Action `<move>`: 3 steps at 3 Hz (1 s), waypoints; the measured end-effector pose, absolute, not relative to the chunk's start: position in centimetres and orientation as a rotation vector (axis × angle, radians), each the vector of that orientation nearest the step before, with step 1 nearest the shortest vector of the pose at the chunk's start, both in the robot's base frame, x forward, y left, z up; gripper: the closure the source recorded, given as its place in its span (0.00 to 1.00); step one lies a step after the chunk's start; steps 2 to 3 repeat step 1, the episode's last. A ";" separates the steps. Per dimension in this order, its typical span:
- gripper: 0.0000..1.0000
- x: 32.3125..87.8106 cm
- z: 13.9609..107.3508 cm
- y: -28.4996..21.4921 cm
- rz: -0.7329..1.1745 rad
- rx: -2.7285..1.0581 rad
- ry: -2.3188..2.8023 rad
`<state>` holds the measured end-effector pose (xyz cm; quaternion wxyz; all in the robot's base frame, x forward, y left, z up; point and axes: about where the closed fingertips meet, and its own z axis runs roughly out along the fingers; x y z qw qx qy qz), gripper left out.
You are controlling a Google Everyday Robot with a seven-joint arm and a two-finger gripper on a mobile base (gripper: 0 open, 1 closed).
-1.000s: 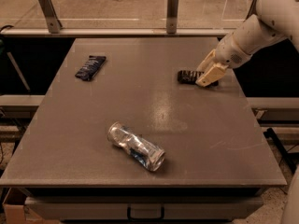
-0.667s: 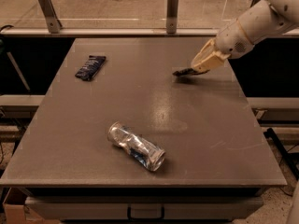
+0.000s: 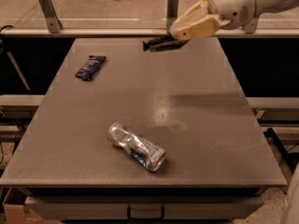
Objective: Pick rxbar chocolate
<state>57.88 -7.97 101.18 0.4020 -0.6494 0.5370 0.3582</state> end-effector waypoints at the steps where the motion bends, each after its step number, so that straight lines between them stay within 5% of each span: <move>1: 1.00 57.6 102.6 -7.1 0.944 -1.612 1.306; 3: 1.00 57.6 102.6 -7.1 0.944 -1.612 1.306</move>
Offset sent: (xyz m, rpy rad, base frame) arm 0.0000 0.0000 0.0000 0.0000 0.0000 0.0000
